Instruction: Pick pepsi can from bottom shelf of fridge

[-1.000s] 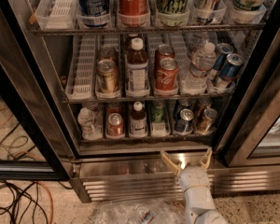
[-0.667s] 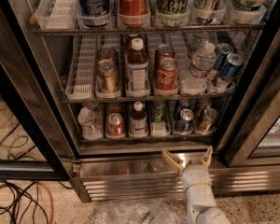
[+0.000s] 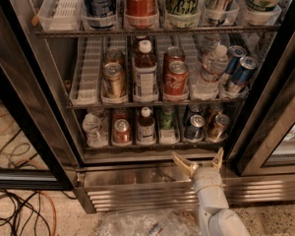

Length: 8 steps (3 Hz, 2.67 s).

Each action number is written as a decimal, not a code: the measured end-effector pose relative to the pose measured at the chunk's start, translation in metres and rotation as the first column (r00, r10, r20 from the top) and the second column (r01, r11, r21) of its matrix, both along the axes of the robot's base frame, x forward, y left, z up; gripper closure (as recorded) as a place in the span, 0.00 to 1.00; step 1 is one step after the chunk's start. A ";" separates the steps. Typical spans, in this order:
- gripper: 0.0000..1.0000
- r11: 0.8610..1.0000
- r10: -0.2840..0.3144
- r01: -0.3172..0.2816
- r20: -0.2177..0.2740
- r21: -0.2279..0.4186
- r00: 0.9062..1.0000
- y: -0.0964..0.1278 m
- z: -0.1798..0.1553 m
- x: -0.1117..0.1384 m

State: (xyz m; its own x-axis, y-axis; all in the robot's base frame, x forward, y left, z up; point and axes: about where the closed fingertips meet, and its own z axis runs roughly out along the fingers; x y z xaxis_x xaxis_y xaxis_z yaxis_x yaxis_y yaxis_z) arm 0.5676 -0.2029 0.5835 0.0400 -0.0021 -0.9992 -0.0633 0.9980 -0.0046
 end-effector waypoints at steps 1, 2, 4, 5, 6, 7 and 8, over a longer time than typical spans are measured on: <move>0.00 1.000 0.014 -0.014 0.016 0.002 1.000 -0.002 0.010 0.028; 0.00 1.000 0.014 -0.014 0.016 0.002 1.000 -0.002 0.010 0.029; 0.42 1.000 0.014 -0.014 0.016 0.002 1.000 -0.002 0.010 0.029; 0.40 1.000 0.014 -0.014 0.016 0.002 1.000 -0.002 0.010 0.029; 0.21 1.000 0.014 -0.014 0.016 0.002 1.000 -0.002 0.010 0.029; 0.20 1.000 0.015 -0.015 0.016 0.001 1.000 -0.002 0.010 0.030; 0.31 1.000 0.016 -0.016 0.021 -0.007 1.000 0.000 0.013 0.039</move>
Offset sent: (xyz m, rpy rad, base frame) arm 0.0437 -0.0027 0.0156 0.0075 -0.0330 0.0173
